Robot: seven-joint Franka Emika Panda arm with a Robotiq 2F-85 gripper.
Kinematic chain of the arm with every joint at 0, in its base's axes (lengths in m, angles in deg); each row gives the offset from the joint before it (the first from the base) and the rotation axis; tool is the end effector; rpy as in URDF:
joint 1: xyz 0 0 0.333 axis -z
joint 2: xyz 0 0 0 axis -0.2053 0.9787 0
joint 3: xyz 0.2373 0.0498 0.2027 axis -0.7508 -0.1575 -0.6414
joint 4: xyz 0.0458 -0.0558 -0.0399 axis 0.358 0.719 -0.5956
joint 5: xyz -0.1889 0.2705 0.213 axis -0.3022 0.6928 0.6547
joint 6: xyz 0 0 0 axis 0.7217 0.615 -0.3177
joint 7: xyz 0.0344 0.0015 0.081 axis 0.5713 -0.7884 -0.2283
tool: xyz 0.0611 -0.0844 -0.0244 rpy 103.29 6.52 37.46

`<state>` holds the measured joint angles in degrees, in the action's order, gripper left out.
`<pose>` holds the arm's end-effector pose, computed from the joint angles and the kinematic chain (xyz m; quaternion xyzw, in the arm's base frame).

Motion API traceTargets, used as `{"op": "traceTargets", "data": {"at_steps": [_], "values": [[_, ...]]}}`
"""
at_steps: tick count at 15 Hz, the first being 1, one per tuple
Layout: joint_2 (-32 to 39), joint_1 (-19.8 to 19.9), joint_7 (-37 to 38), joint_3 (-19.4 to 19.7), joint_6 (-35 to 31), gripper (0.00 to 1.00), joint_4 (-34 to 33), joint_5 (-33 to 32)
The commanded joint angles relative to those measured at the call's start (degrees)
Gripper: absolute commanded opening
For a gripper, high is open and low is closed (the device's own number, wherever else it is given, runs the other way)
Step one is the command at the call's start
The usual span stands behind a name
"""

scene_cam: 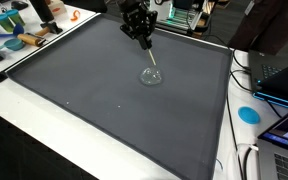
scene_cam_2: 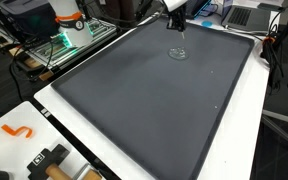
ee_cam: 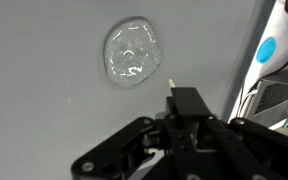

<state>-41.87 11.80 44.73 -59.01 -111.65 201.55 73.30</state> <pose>0.5372 0.0750 0.3071 -0.9630 -0.0420 -0.0862 0.2520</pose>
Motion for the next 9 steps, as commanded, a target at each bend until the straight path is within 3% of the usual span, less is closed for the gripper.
{"op": "traceTargets", "data": {"at_steps": [1, 9], "values": [[-1.53, -1.18, 0.19, 0.17, -1.37, 0.03, 1.85, 0.34], [-1.24, -3.32, 6.50, 0.30, -1.06, 0.03, 0.94, -6.94]]}}
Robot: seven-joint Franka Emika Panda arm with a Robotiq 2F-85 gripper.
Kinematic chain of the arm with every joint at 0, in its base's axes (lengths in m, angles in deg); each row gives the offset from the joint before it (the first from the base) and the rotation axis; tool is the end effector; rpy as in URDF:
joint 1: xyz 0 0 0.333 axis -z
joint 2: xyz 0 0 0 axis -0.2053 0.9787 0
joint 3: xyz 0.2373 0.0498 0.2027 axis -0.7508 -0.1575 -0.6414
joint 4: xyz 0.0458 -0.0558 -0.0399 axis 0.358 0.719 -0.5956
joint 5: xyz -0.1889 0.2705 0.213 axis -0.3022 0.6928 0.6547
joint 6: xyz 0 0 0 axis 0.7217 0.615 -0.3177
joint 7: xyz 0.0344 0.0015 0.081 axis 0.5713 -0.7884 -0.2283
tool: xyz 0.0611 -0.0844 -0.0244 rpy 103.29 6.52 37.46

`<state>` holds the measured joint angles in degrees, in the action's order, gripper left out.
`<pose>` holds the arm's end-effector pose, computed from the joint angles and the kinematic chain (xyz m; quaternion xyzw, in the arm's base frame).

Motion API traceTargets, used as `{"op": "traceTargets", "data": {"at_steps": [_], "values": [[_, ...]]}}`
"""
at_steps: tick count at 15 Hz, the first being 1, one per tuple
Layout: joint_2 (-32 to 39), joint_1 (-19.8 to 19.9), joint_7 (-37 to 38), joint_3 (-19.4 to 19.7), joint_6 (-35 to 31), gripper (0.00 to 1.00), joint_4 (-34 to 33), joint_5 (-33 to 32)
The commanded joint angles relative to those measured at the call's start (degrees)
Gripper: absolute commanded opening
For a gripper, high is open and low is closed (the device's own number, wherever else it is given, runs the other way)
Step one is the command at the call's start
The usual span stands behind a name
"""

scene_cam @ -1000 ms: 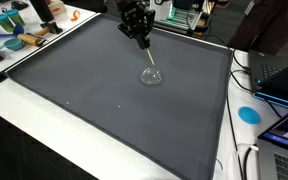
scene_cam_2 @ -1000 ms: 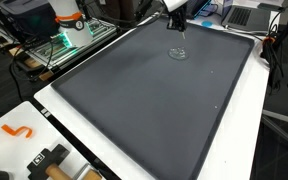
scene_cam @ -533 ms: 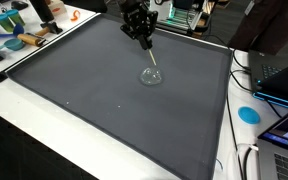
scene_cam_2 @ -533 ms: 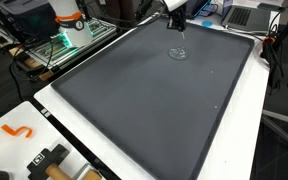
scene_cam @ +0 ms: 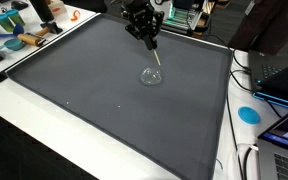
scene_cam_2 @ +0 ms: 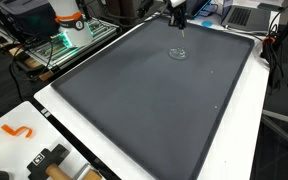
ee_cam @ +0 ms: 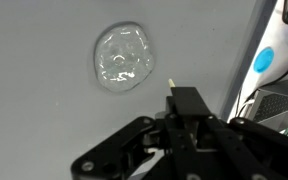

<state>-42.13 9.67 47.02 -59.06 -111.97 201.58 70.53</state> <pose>0.5345 0.0950 0.3098 -0.9658 -0.0600 -0.0786 0.2396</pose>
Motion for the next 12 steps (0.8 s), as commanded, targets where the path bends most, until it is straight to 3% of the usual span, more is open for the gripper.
{"op": "traceTargets", "data": {"at_steps": [1, 8, 12], "values": [[-0.92, -1.47, 6.06, 0.39, -0.59, 0.03, 0.70, -6.30], [-0.42, -3.37, 21.45, 0.48, 2.13, 0.03, -2.25, -23.42], [-0.05, -4.90, 30.98, 0.62, 7.59, 0.03, -5.81, -33.61]]}}
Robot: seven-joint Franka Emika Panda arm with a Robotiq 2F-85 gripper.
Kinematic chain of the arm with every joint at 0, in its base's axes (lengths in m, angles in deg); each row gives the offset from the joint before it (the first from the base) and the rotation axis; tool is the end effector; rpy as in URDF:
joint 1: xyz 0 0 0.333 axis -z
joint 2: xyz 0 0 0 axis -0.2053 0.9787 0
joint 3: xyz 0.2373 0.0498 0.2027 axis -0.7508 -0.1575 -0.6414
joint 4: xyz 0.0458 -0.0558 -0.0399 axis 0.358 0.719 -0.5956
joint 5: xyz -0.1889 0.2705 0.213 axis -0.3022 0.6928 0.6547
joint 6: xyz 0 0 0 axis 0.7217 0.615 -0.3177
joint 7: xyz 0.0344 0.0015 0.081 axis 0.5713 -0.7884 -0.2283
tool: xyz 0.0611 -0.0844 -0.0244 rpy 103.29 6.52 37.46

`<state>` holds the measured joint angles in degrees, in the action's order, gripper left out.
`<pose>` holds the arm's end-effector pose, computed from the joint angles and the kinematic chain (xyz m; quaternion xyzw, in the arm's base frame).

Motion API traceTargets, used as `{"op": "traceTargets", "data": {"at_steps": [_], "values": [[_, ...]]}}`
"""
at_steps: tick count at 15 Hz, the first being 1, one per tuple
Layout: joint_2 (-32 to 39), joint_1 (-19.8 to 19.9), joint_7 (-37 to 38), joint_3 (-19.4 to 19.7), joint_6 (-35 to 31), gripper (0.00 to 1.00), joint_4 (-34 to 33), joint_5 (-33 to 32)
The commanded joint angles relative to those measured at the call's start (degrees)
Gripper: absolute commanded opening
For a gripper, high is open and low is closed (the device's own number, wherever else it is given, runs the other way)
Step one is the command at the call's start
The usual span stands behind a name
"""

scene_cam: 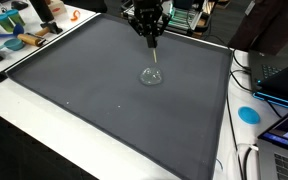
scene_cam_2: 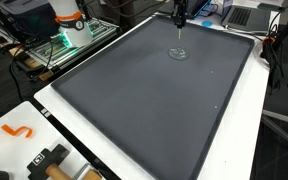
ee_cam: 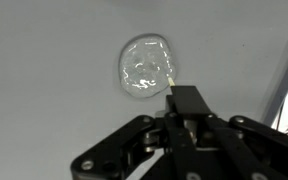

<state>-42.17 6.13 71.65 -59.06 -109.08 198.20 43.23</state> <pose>0.5408 0.1338 0.3310 -0.9909 -0.0697 -0.0364 0.1092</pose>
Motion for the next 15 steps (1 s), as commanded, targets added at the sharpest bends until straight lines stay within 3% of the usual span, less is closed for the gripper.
{"op": "traceTargets", "data": {"at_steps": [1, 7, 15], "values": [[0.07, -1.61, 7.57, 0.47, 6.28, 0.03, -3.45, -7.72], [0.27, -3.53, 13.88, 0.02, 16.47, 0.03, -9.99, -15.03], [0.35, -5.23, 16.53, -0.52, 24.19, 0.03, -16.58, -18.79]]}}
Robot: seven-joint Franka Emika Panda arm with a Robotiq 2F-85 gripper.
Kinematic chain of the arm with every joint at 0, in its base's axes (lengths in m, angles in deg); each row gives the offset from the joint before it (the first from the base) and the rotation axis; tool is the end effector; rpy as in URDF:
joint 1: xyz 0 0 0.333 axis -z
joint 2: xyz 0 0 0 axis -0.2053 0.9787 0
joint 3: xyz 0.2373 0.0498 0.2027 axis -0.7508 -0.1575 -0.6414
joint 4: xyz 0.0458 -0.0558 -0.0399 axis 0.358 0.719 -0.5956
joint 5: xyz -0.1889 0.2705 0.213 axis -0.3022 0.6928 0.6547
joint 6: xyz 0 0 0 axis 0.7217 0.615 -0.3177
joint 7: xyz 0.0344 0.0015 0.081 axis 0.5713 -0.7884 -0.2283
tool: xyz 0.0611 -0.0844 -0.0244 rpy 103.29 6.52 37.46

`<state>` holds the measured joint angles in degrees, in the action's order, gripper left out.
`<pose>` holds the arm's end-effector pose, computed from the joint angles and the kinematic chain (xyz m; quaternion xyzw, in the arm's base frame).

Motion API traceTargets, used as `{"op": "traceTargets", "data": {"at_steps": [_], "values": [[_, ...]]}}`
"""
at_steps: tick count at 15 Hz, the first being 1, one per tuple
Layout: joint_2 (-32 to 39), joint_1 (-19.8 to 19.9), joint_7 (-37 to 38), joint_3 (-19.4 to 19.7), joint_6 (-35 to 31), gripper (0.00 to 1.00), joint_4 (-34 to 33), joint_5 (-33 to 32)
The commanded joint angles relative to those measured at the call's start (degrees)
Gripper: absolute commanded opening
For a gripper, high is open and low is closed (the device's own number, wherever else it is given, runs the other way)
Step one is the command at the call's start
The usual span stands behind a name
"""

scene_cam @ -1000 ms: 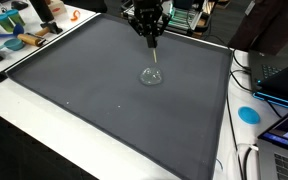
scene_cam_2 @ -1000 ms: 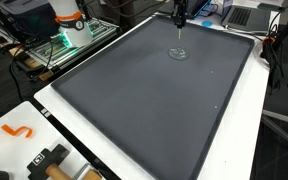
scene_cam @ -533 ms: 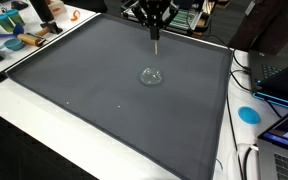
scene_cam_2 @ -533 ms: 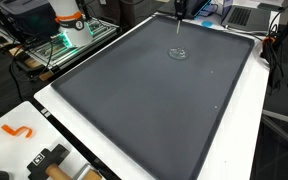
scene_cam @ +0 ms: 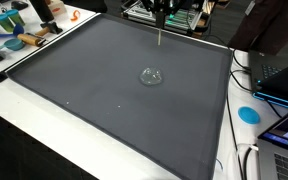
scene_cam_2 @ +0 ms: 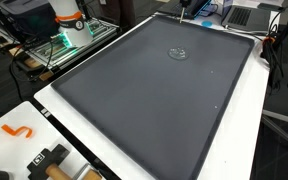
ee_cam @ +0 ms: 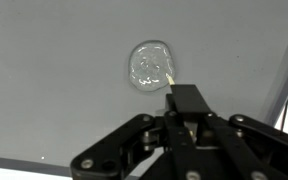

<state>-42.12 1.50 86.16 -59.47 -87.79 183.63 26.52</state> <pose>0.5551 0.1867 0.4106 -0.9956 -0.0924 0.0148 0.0021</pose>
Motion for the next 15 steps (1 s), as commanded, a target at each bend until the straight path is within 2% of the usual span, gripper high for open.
{"op": "traceTargets", "data": {"at_steps": [1, 8, 9, 15], "values": [[0.29, -0.67, 2.17, -0.14, 3.39, 0.03, -2.44, -2.06], [0.10, -1.00, 1.87, -0.27, 4.70, 0.03, -4.36, -2.43], [0.06, -0.63, 0.62, -0.27, 3.18, 0.13, -3.81, -0.99], [0.06, -0.66, 0.63, -0.28, 3.31, 0.13, -4.12, -1.01]]}}
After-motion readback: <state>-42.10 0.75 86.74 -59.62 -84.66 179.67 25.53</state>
